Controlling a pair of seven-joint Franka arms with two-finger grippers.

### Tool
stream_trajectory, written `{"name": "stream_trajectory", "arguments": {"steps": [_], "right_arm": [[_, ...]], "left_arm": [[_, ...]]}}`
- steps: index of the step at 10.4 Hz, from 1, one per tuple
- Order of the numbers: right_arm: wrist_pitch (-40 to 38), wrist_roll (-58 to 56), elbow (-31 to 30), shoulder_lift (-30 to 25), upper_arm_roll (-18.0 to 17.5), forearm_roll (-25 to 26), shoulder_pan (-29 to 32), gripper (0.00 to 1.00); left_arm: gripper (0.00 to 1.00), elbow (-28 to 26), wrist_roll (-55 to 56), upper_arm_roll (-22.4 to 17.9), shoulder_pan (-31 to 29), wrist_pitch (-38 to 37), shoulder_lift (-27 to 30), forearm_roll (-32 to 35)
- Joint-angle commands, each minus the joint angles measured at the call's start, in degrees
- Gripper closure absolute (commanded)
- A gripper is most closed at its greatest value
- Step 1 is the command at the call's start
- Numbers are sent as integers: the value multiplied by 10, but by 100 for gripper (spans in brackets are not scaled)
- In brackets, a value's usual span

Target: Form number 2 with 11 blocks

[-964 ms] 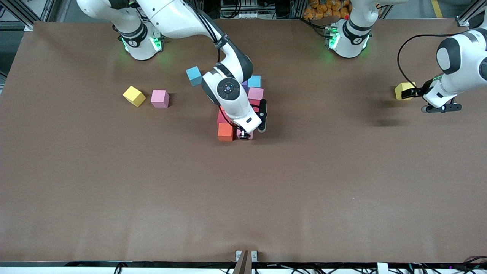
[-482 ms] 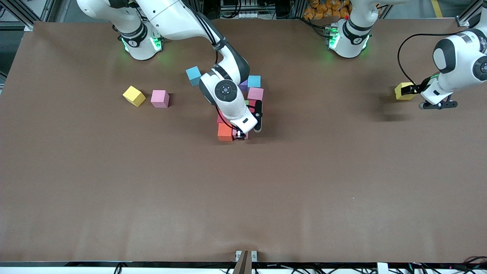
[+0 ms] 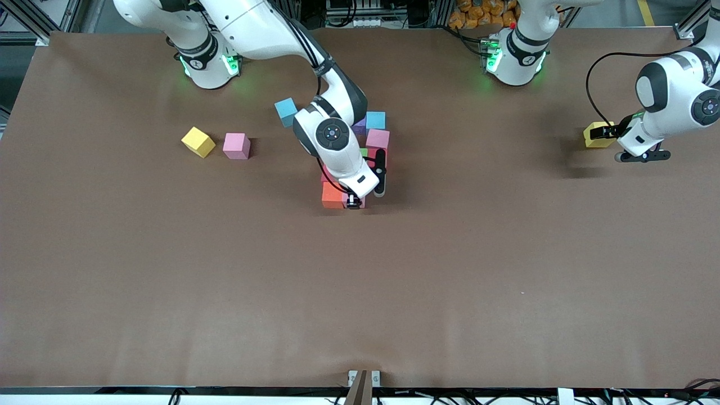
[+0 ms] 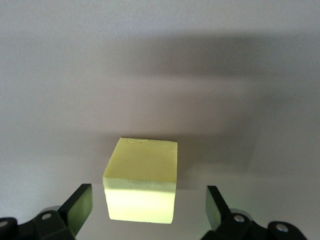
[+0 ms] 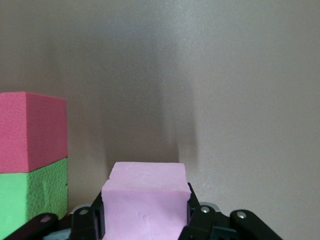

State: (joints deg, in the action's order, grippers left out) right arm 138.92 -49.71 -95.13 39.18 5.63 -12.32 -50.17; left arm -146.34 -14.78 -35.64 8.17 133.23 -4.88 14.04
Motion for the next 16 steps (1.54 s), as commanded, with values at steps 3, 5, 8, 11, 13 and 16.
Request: {"name": "stream_trajectory", "arguments": {"steps": [3, 5, 8, 11, 13, 16], "right_arm": [[12, -7, -22, -16, 0, 8, 4, 100], [18, -7, -26, -16, 2, 17, 5, 100], [22, -7, -30, -16, 2, 19, 5, 100], [45, -7, -46, -15, 2, 19, 4, 100], [45, -7, -46, -15, 2, 19, 3, 100], [44, 0, -45, -15, 2, 19, 4, 74]], "left_arm": [[0, -3, -40, -20, -4, 20, -24, 12], [0, -3, -49, -21, -5, 20, -39, 12], [0, -2, -50, -24, -5, 21, -58, 12], [14, 0, -50, -23, -4, 24, -74, 7], [34, 4, -50, -23, -4, 30, -80, 5], [36, 36, -55, -18, 8, 17, -73, -23]]}}
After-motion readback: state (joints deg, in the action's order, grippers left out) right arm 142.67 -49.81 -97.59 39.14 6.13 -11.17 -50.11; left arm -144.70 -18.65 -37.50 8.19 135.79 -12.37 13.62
